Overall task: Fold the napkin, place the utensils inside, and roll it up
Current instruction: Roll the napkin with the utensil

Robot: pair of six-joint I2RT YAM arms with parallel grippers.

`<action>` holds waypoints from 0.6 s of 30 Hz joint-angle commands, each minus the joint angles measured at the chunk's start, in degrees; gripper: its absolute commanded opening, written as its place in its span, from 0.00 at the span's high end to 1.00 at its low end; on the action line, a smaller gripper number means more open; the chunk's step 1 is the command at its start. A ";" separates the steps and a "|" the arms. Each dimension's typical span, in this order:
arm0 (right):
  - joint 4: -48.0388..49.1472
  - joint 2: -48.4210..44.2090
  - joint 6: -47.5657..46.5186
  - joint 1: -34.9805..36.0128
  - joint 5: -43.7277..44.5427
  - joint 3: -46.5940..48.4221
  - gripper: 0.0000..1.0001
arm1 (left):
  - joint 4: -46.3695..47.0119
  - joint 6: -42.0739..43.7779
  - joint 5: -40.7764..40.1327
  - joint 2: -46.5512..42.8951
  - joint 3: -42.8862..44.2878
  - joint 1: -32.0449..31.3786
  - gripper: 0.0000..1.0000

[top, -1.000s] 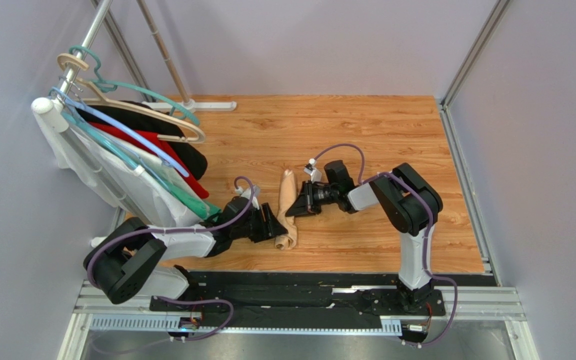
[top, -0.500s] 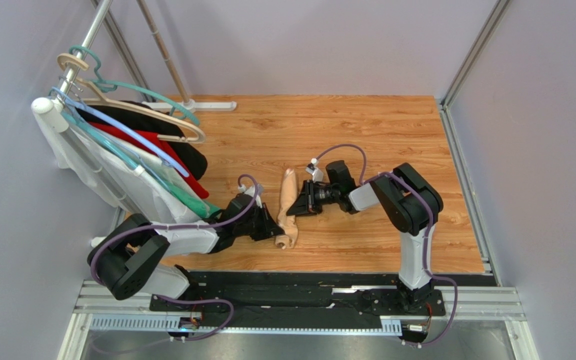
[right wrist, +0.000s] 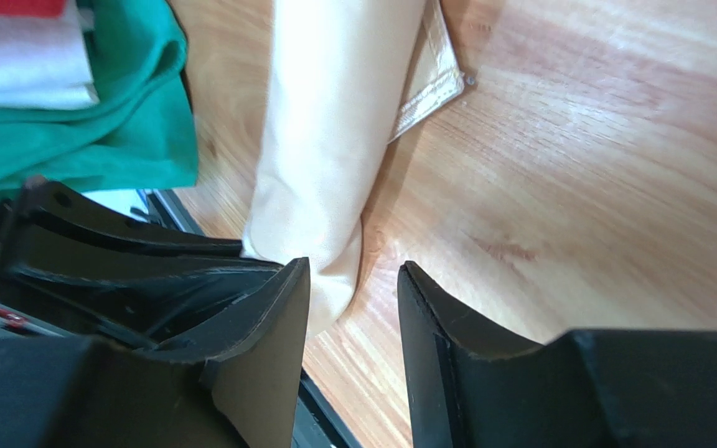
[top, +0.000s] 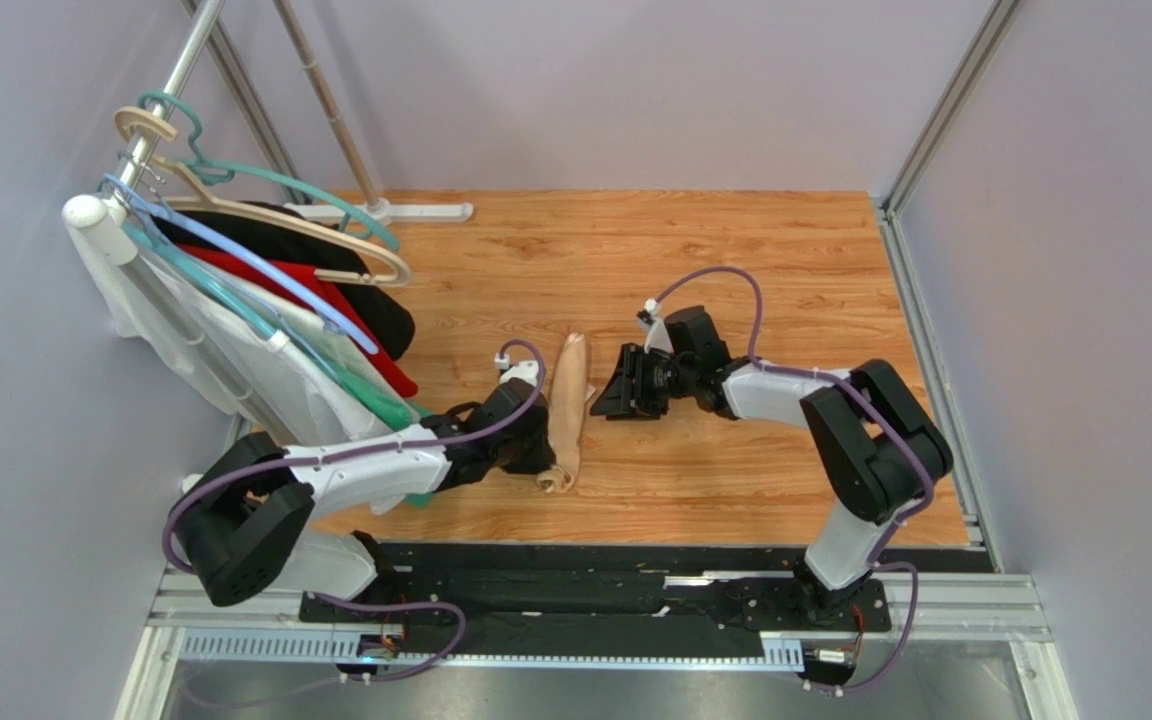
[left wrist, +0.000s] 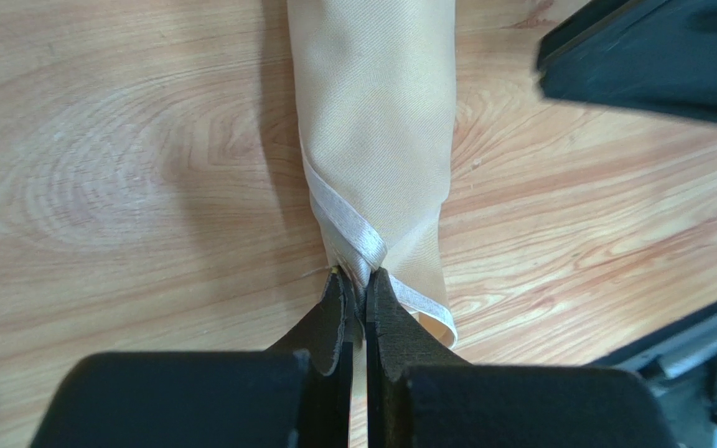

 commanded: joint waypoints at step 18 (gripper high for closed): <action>3.20 -7.61 9.33 2.19 6.25 -4.72 0.57 | -30.48 5.48 -25.94 18.54 26.19 -16.30 1.00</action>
